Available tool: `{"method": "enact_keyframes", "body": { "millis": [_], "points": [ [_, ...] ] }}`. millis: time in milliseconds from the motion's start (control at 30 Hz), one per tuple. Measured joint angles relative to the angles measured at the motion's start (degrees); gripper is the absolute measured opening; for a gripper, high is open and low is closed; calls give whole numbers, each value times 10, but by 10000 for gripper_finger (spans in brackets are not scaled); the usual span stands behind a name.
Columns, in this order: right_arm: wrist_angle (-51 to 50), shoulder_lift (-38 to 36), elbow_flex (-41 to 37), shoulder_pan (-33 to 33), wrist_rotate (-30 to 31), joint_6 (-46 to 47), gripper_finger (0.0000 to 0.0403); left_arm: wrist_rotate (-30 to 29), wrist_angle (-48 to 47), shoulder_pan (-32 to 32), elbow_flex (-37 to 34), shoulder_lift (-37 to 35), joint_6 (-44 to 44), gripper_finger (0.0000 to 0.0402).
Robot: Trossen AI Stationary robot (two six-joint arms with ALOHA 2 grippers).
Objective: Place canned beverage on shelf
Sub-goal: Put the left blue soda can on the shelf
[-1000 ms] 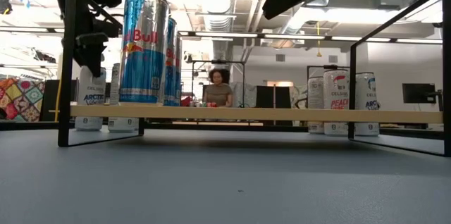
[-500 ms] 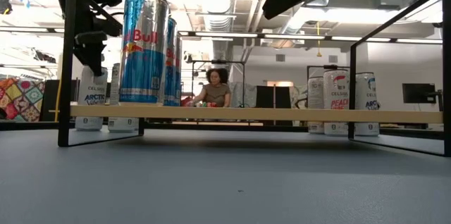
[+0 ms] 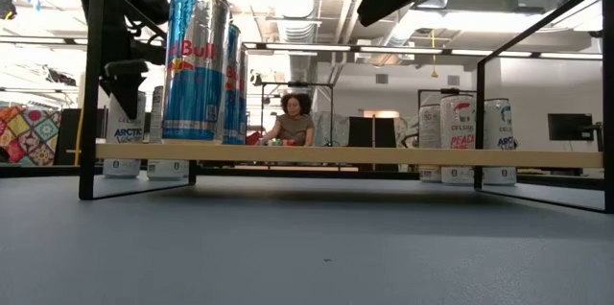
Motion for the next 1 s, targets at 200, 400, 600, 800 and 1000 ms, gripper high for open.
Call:
{"method": "enact_keyframes", "body": {
  "millis": [200, 400, 600, 800, 1000],
  "points": [
    [0, 0, 0, 0, 0, 0, 219, -2, 0, 0, 0, -1, -20, 242],
    [3, 0, 0, 6, -2, 0, 219, 3, -32, 0, 12, -19, -32, 242],
    [4, 0, 0, 12, -17, -3, 219, 11, -113, -6, 67, -56, -41, 242],
    [16, 0, 0, 17, -17, -19, 219, 13, -177, -49, 155, -90, -74, 242],
    [16, 0, 0, 19, -17, -31, 219, 64, -176, -112, 248, -101, -118, 242]
  ]
}}
